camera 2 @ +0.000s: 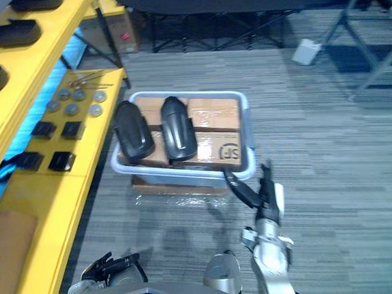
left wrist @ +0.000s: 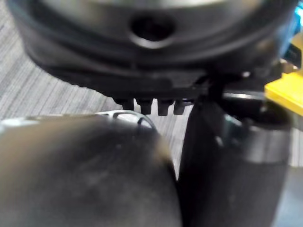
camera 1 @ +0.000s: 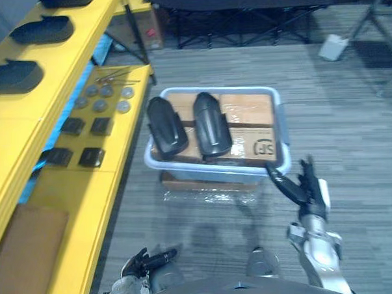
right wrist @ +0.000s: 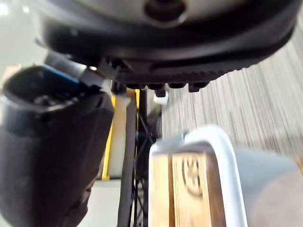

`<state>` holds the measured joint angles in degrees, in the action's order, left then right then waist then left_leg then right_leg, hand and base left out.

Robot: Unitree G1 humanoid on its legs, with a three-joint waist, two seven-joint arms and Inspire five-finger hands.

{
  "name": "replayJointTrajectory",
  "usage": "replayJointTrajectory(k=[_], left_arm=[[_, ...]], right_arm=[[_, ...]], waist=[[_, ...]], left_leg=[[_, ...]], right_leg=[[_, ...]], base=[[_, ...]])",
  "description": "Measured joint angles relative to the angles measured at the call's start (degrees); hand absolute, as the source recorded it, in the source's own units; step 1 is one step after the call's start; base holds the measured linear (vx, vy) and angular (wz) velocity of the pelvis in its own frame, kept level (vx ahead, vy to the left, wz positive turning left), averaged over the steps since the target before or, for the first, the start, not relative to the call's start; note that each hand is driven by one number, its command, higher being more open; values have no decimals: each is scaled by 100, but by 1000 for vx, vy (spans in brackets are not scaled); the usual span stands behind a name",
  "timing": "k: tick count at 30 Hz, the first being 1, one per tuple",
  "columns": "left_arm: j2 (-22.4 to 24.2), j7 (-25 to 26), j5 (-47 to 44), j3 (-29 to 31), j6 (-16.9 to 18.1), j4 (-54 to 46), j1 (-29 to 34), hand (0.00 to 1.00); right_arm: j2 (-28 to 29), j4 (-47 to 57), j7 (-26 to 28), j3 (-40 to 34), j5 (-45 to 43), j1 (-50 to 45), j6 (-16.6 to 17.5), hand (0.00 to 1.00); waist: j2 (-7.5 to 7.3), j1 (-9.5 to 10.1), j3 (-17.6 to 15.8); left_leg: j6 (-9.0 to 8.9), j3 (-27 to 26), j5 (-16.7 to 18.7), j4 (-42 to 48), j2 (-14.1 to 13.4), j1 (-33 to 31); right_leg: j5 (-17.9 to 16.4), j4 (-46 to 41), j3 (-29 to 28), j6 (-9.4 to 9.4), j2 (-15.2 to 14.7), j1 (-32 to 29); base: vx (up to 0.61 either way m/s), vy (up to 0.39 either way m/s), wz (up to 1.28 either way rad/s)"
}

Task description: Walk over and take three plastic housings, then place them on the shelf

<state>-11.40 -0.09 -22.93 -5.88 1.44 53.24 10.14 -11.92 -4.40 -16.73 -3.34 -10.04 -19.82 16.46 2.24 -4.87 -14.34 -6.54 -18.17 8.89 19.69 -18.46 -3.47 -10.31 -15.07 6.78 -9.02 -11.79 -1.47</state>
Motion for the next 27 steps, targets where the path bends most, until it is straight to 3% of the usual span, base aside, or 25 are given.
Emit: replayJointTrajectory(k=[1,3,6,9,12,15,20,24,27], left_arm=[[-3,-23,-1,0,19,-4,1,100],[3,-75,-2,-2,61,-21,-8,100],[28,-119,244,1,87,-100,-45,100],[-22,-97,779,-1,118,-123,-91,100],[-37,-63,779,3,221,-252,-120,100],[-37,-33,780,13,250,-470,-233,100],[-33,-13,780,114,278,-847,-563,100],[71,-2,740,120,378,-1001,-582,100],[137,44,685,118,391,-1001,-639,100]], right_arm=[[-51,45,2,-84,-18,23,0,100],[-210,114,14,-205,-224,174,6,100],[-265,-39,362,-138,-495,757,-125,100],[-281,-548,581,120,-436,1354,-434,100],[-356,-1002,605,128,-368,2238,-712,100],[-681,-1554,588,11,-371,3249,-918,100],[-1669,-2915,320,-31,-365,5340,-1570,100],[-2255,-3652,62,320,-76,6456,-1966,100],[-2376,-4052,-9,542,65,6973,-2172,100]], waist=[[-6,4,-2],[-41,-2,-12],[-37,22,-31],[-128,252,-100],[-125,335,-239],[-56,367,-540],[21,692,-1129],[192,936,-1262],[259,1093,-1305]], left_leg=[[17,93,68,3,67,7],[51,323,113,-208,335,158],[-188,300,-37,-380,614,197],[-197,325,-42,-317,702,166],[-192,544,-56,-152,706,-169],[-162,775,-91,-17,723,-481],[-113,1259,-261,47,869,-1076],[-105,1425,-266,233,903,-1376],[-104,1592,-266,250,961,-1409]], right_leg=[[30,19,-84,35,24,-50],[228,71,-248,-94,-20,-112],[647,464,-236,-276,-265,-32],[973,942,-141,-313,-337,164],[1174,1277,120,-282,-320,204],[1311,1381,305,-245,-299,177],[1566,1507,612,-203,-291,-67],[1660,1502,776,-207,-292,-177],[1661,1473,894,-208,-315,-146]], base=[[-58,-43,-75],[-21,21,-46],[-21,126,-10],[-69,103,2],[-98,23,25],[-118,2,29],[-111,14,30],[-19,31,20],[19,27,16]])
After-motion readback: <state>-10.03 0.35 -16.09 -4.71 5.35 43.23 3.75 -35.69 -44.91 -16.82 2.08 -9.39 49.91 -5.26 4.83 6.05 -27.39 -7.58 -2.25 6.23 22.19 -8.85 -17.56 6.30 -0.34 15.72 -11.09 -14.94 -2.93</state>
